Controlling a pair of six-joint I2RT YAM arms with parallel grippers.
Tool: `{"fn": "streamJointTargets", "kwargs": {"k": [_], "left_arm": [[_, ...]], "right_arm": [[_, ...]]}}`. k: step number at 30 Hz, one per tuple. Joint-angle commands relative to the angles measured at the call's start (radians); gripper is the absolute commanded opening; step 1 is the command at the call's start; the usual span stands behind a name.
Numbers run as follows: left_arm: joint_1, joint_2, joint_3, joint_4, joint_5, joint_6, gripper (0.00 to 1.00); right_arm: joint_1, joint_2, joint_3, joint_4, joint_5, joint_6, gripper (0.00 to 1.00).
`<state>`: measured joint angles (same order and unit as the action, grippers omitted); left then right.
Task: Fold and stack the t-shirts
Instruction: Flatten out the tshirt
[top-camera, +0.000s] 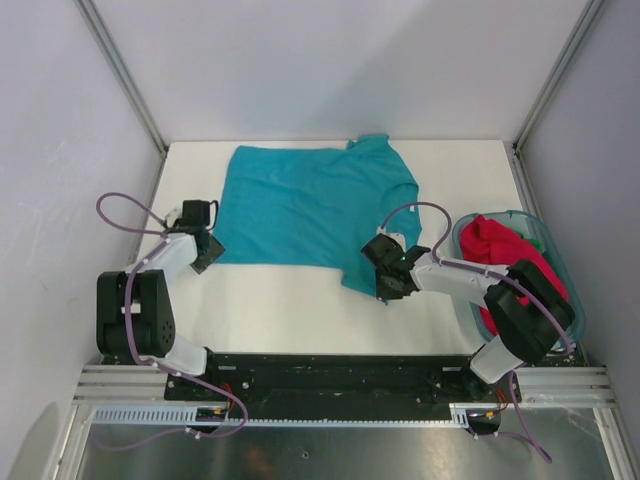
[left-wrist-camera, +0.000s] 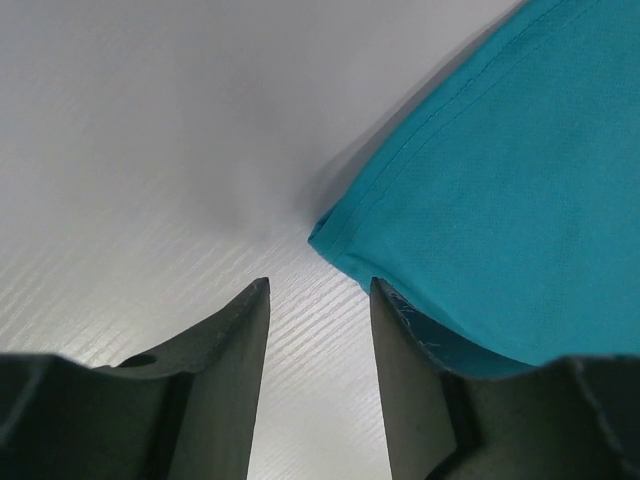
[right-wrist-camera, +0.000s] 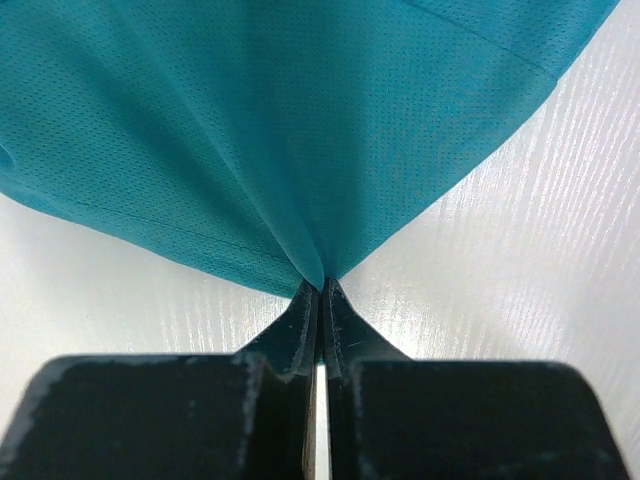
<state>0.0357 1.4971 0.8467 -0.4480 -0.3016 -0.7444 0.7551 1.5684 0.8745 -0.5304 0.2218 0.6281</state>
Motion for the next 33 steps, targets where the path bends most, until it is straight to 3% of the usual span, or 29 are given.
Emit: {"fn": "streamJointTargets", "kwargs": {"k": [1, 12, 23, 33], "left_arm": [[0.008, 0.019, 0.014, 0.046, 0.004, -0.029, 0.49], [0.009, 0.091, 0.042, 0.066, 0.004, -0.038, 0.36], [0.008, 0.038, 0.013, 0.065, -0.072, -0.011, 0.02], [0.013, -0.188, -0.102, -0.081, -0.214, -0.036, 0.00]], "right_arm": [[-0.010, -0.046, -0.014, 0.016, -0.015, 0.008, 0.00], [-0.017, -0.057, -0.033, 0.021, -0.019, 0.006, 0.00], [-0.018, -0.094, -0.048, -0.002, -0.040, -0.011, 0.00], [0.069, -0.138, -0.070, -0.030, -0.115, 0.012, 0.00]]}}
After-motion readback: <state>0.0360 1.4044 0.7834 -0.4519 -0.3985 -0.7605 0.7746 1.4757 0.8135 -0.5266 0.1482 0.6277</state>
